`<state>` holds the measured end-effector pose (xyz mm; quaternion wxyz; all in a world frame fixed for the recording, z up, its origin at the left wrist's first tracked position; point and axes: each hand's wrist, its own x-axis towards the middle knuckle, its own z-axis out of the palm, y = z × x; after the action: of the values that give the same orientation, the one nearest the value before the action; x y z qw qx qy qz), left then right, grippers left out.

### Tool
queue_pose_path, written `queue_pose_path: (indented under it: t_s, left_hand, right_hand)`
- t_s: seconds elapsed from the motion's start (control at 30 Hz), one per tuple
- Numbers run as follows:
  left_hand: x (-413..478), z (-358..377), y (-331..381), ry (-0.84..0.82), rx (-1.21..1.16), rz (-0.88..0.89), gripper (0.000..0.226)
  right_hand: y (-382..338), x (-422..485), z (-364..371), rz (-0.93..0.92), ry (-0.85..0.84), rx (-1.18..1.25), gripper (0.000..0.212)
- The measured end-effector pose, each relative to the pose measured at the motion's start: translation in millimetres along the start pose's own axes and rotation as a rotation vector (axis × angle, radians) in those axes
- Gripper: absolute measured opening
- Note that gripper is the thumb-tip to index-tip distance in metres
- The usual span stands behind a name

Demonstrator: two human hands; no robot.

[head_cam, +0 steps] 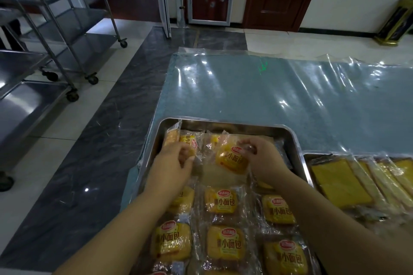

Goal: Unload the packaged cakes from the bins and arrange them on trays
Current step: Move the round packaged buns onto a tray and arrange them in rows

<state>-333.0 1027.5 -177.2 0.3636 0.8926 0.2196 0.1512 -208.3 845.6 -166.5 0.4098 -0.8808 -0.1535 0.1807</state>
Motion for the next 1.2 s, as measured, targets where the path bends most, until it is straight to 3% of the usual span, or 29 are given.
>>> queue_pose_path:
  t_s: [0.1,0.2,0.3,0.43,0.6,0.83,0.97,1.07,1.2]
  left_hand:
    - [8,-9,-19,0.099,0.228,0.027,0.042]
    - [15,-13,-30,-0.006,0.299,-0.068,0.055]
    - [18,-15,-37,-0.051,0.325,-0.048,0.043]
    - [20,-22,-34,0.053,0.275,0.026,0.026]
    - [20,-35,-18,0.204,0.004,0.061,0.020]
    - [23,-32,-5,0.034,-0.298,-0.081,0.022]
    - [20,-23,-4,-0.062,-0.394,-0.092,0.026]
    - [20,-14,-9,-0.067,-0.381,-0.109,0.024]
    - [26,0,-21,-0.040,-0.077,-0.123,0.030]
  right_hand:
    - [-7,4,2,-0.055,-0.121,-0.248,0.025]
    - [-14,5,10,-0.105,-0.224,-0.527,0.030]
    - [-16,7,17,-0.119,-0.160,-0.754,0.038]
    - [-21,8,24,-0.126,-0.054,-0.610,0.049]
    - [-34,9,28,-0.182,0.004,-0.465,0.050]
    - [-42,5,30,-0.115,-0.065,-0.148,0.049]
    - [-38,0,26,-0.126,-0.140,-0.055,0.014]
    - [-29,-2,22,-0.071,-0.118,0.055,0.010]
    - [-14,-1,17,0.023,0.068,0.145,0.007]
